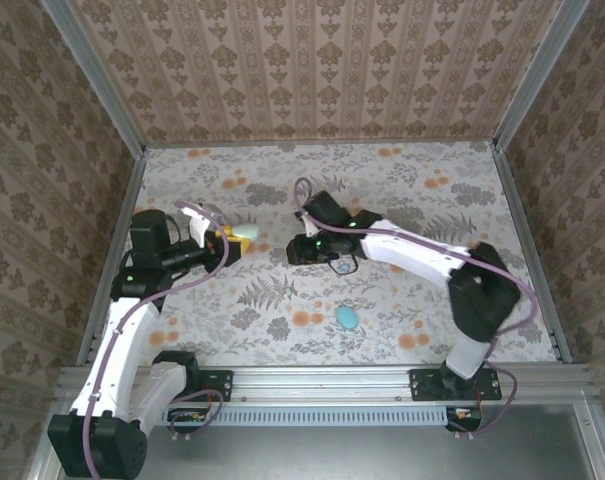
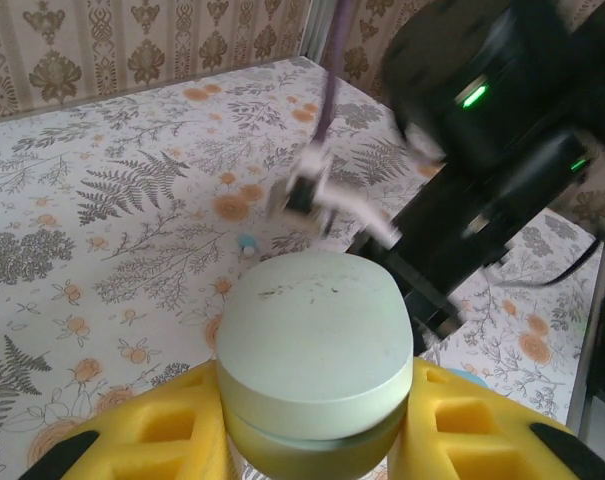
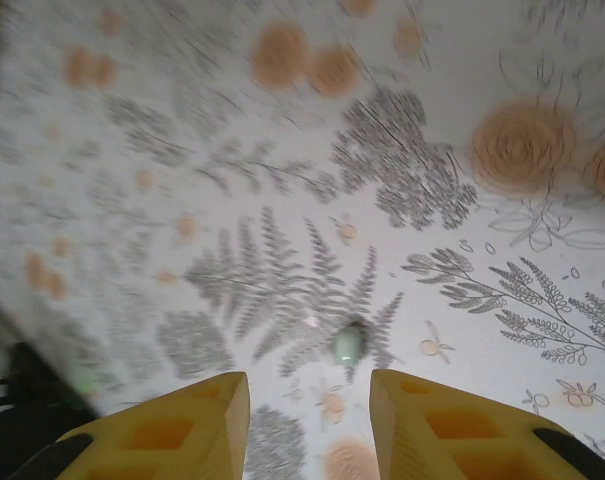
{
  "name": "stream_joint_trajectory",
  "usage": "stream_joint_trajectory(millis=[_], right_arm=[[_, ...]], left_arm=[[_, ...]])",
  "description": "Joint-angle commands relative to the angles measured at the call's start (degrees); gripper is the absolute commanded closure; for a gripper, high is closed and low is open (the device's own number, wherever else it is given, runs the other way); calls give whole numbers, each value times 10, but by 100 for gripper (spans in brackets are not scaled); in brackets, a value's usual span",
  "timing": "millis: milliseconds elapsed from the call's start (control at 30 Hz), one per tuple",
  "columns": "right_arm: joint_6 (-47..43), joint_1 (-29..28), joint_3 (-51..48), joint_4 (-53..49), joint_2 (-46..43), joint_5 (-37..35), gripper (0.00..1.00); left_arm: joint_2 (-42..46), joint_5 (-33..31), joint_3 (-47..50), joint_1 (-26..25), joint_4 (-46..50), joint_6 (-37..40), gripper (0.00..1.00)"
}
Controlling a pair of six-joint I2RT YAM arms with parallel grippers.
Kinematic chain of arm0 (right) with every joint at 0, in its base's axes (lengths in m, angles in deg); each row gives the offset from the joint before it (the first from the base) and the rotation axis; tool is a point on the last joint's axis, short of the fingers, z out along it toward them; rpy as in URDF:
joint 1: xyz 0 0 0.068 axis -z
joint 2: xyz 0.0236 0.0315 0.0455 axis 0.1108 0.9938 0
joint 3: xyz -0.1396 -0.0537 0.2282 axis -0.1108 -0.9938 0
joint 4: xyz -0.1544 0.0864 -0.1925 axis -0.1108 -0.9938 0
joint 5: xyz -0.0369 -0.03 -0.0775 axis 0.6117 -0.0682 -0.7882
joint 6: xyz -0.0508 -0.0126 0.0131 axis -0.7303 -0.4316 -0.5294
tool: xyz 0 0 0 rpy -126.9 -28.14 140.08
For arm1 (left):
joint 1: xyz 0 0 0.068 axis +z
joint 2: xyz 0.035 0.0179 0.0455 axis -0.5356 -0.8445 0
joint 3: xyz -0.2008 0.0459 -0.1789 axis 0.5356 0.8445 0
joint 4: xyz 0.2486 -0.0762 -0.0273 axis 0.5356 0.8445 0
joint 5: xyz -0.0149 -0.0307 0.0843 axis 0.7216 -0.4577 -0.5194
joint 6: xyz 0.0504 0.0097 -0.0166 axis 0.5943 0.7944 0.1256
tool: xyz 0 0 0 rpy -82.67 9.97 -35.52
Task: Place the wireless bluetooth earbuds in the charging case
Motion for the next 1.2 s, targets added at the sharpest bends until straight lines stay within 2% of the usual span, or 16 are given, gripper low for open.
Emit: stream_joint_trajectory(millis=[0,233,533,1167], right_arm=[[-28,-16,49,-29,42,-17,61],[-28,-44,72,-63,101,-32,58],[-23,-55,75,-79,128,-56,62],[-28,-70,92,-93,155,-57,72]], left_arm=[[16,3,9,9,20,15,100],[28,4,12,17,32,20,100],[30,10,12,22,34,20,100],[38,15,15,22,34,15,100]])
